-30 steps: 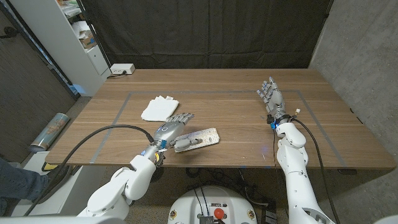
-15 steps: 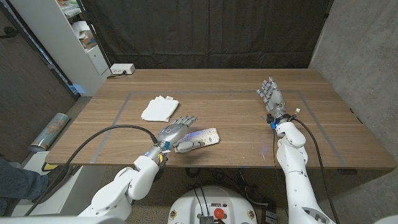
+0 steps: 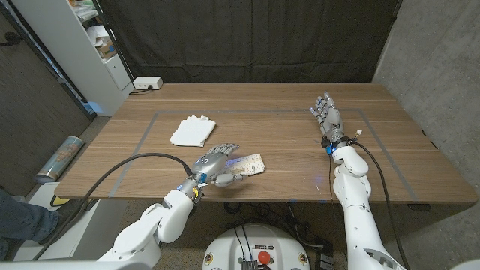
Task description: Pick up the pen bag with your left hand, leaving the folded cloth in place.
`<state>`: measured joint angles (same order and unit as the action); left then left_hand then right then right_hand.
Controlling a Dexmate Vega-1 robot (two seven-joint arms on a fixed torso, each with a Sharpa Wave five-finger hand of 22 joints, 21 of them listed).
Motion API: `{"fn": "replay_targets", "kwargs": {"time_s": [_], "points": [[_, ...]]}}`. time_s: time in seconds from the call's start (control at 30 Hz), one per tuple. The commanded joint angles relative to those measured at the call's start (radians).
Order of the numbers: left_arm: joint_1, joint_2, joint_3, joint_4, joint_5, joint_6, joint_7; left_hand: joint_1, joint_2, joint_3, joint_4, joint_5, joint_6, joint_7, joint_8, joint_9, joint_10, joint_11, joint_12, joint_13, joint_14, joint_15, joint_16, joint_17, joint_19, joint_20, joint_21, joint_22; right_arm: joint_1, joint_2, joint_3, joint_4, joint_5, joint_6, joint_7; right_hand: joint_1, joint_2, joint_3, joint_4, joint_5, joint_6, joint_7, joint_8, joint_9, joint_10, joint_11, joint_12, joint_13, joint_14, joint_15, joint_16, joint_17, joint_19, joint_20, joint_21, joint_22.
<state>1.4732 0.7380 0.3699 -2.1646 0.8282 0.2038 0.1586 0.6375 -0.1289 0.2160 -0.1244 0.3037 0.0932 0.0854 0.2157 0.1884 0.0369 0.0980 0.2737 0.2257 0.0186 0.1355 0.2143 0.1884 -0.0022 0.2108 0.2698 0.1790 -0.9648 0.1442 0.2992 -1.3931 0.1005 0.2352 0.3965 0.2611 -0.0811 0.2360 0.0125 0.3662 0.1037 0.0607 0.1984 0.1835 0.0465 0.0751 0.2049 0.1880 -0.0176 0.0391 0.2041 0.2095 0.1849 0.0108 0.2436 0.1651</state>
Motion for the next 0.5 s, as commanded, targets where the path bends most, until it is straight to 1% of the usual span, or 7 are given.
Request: {"fn": "replay_targets", "kwargs": {"time_s": [0.03,0.2,0.33,0.4,0.5], "points": [[-0.026,0.004,0.028,0.02,-0.026,0.009,0.001,0.006,-0.004,-0.004,0.0,0.008,0.011,-0.001,-0.003,0.004,0.004,0.004,-0.002,0.003,0.014,0.003,0.001,0.003,0.006,0.006,-0.003,0.006,0.01,0.0,0.004,0.025,-0.004,0.005,0.002,0.0,0.008,-0.003,0.0,0.005,0.004,0.002,-0.003,0.005,0.002,0.004,-0.005,0.004,0.006,0.004,0.006,0.0,0.013,-0.001,-0.007,0.005],[-0.041,0.0,0.053,0.026,-0.002,0.031,0.004,0.007,-0.003,-0.005,0.0,0.008,0.013,-0.001,-0.003,0.004,0.005,0.005,-0.001,0.003,0.014,0.003,0.001,0.003,0.006,0.005,-0.004,0.006,0.014,-0.001,0.009,0.033,-0.004,0.006,0.004,0.0,0.008,-0.004,-0.001,0.005,0.005,0.002,-0.003,0.005,0.002,0.004,-0.005,0.004,0.006,0.004,0.006,0.0,0.013,-0.001,-0.009,0.005],[-0.047,-0.001,0.045,0.04,-0.061,0.003,0.003,0.008,-0.002,-0.005,0.0,0.009,0.015,-0.002,-0.002,0.004,0.006,0.004,-0.001,0.004,0.015,0.002,0.0,0.003,0.007,0.005,-0.004,0.006,0.017,-0.001,0.013,0.038,-0.003,0.008,0.007,0.0,0.008,-0.004,-0.001,0.005,0.004,0.001,-0.003,0.005,0.002,0.005,-0.005,0.004,0.005,0.004,0.005,0.0,0.014,-0.001,-0.01,0.005],[-0.05,-0.001,0.055,0.042,-0.038,0.018,0.011,0.011,0.001,-0.004,0.0,0.01,0.019,-0.004,-0.001,0.004,0.007,0.002,-0.001,0.004,0.016,0.002,0.001,0.003,0.007,0.005,-0.005,0.006,0.018,-0.001,0.015,0.041,-0.002,0.01,0.008,0.0,0.009,-0.004,-0.001,0.006,0.004,0.002,-0.003,0.005,0.002,0.005,-0.005,0.004,0.005,0.003,0.005,0.0,0.014,-0.001,-0.011,0.005],[-0.053,-0.001,0.062,0.044,-0.038,0.026,0.008,0.014,0.006,-0.003,0.0,0.011,0.022,-0.005,0.0,0.005,0.01,-0.001,0.0,0.005,0.018,-0.001,0.001,0.003,0.008,0.005,-0.006,0.006,0.019,-0.001,0.018,0.046,-0.001,0.012,0.009,0.0,0.009,-0.005,-0.001,0.006,0.004,0.002,-0.003,0.005,0.002,0.005,-0.005,0.004,0.005,0.004,0.005,0.0,0.015,-0.001,-0.011,0.005]]}}
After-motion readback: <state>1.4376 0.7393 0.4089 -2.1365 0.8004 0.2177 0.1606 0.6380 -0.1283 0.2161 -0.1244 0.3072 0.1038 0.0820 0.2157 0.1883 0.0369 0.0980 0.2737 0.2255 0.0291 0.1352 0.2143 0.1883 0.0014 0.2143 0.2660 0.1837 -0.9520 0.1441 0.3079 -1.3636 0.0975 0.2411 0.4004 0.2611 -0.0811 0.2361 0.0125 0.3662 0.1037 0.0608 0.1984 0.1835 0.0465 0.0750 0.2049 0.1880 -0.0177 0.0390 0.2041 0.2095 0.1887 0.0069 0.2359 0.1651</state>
